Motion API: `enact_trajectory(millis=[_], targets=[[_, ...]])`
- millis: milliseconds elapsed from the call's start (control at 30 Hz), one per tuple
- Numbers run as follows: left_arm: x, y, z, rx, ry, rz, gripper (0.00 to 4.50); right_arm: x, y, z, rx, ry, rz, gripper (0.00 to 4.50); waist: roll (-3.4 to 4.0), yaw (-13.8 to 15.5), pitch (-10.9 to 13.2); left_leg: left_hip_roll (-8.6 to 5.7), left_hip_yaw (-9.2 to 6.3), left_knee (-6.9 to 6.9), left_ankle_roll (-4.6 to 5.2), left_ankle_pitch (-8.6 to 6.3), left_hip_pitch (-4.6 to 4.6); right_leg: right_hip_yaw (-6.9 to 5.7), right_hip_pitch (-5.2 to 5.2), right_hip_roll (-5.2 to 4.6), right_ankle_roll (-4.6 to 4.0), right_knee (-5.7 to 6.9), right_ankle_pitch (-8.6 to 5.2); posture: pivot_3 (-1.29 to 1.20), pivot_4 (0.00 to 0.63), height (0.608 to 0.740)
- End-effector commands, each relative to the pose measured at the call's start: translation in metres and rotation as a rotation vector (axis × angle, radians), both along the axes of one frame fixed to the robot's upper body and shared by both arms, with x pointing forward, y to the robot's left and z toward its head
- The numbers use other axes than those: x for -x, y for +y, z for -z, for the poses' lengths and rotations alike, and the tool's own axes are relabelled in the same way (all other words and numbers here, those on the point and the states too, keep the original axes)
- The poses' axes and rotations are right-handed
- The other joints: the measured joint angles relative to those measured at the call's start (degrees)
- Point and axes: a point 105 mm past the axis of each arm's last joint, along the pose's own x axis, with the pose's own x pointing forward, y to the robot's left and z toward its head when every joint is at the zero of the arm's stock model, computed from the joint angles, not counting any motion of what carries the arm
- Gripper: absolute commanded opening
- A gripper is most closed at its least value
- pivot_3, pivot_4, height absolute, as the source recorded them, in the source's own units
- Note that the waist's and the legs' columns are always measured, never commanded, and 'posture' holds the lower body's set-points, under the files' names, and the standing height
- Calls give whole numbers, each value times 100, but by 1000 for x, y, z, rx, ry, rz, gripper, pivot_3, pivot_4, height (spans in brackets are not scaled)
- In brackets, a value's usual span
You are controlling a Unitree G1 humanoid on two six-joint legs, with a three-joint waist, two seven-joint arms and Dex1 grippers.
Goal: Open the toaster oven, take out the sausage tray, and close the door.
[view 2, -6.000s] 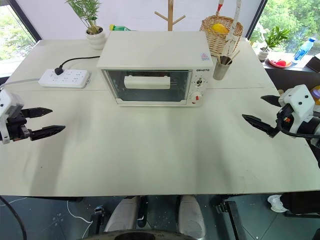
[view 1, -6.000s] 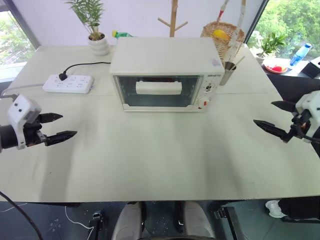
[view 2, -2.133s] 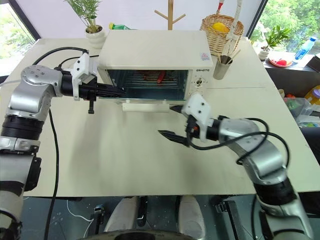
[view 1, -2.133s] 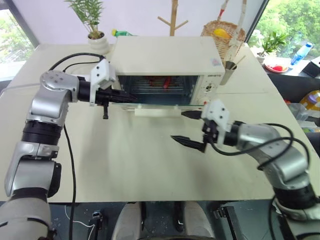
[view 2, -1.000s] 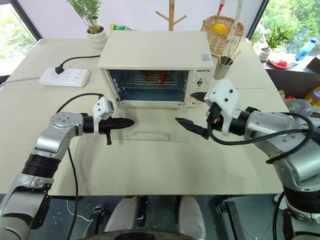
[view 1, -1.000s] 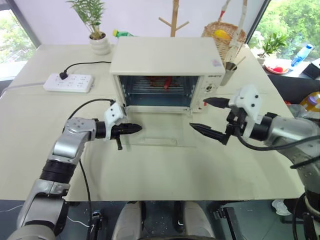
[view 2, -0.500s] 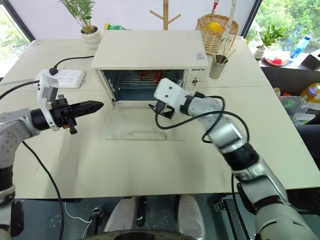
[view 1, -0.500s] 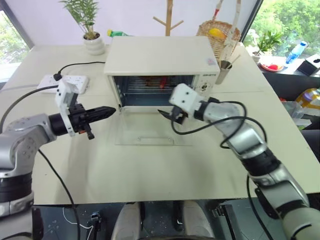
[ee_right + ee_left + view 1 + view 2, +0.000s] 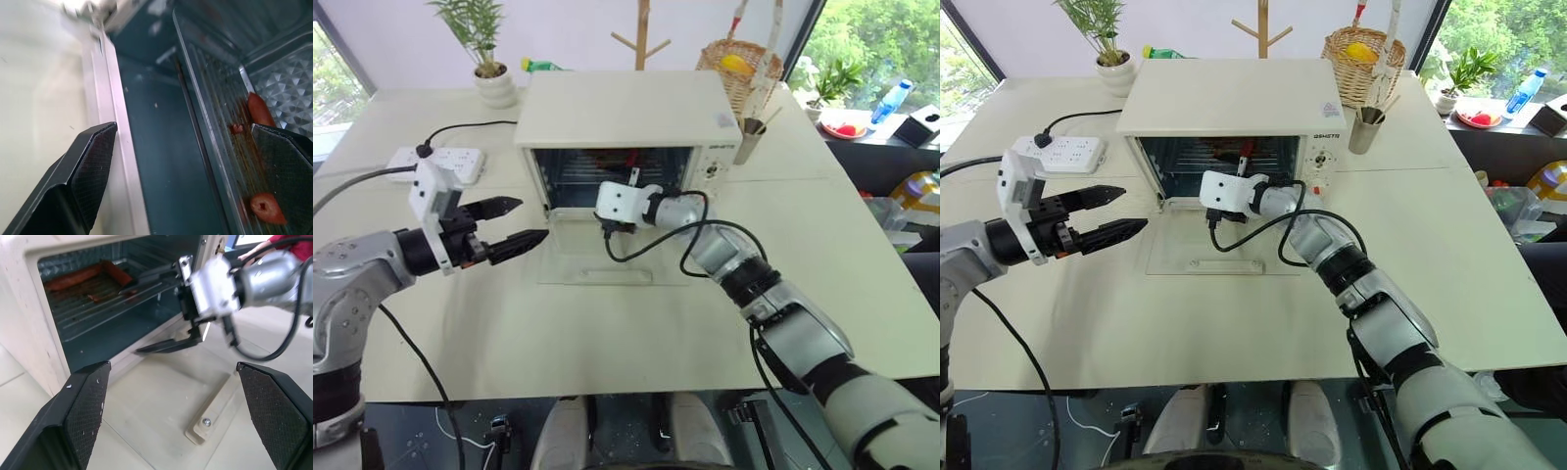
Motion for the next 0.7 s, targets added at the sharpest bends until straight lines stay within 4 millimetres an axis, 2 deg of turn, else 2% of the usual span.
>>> enact_trajectory(millis=[33,233,467,567,600,633,700], targets=[[3,-4,-16,3,-77,15,4458,-9,9,-23,11,-155,-5,4500,0,-3,0,0,2,0,-1,1,0,2,-2,0,0,1,0,0,150,740],[3,-8,-16,-8,-83,25,4458,-24,10,-24,60,-240,46,4500,0,-6,0,0,4,-5,-6,3,0,5,-5,0,-3,2,2,0,150,740],[1,-9,-17,-5,-89,27,4458,-26,18,-23,96,-302,41,4500,1,-20,0,1,4,-8,-11,6,0,7,-9,1,-5,4,3,0,150,740],[1,-10,-17,-5,-90,30,4500,-28,17,-22,108,-315,53,3652,1,-45,0,1,4,-9,-11,6,-1,7,-11,1,-6,5,3,0,150,740],[1,-10,-17,-4,-91,32,4500,-29,16,-23,112,-321,61,3153,1,-49,0,1,4,-9,-11,6,-1,7,-11,1,-5,6,3,0,150,740],[1,-11,-17,-4,-91,32,4500,-30,15,-23,115,-327,67,2843,1,-58,1,1,4,-10,-12,6,-1,7,-11,1,-6,6,3,0,150,740],[1,-11,-17,-3,-92,34,4500,-32,13,-24,120,-337,79,1665,1,-71,0,1,4,-10,-12,7,-1,7,-11,1,-6,7,3,0,150,740]])
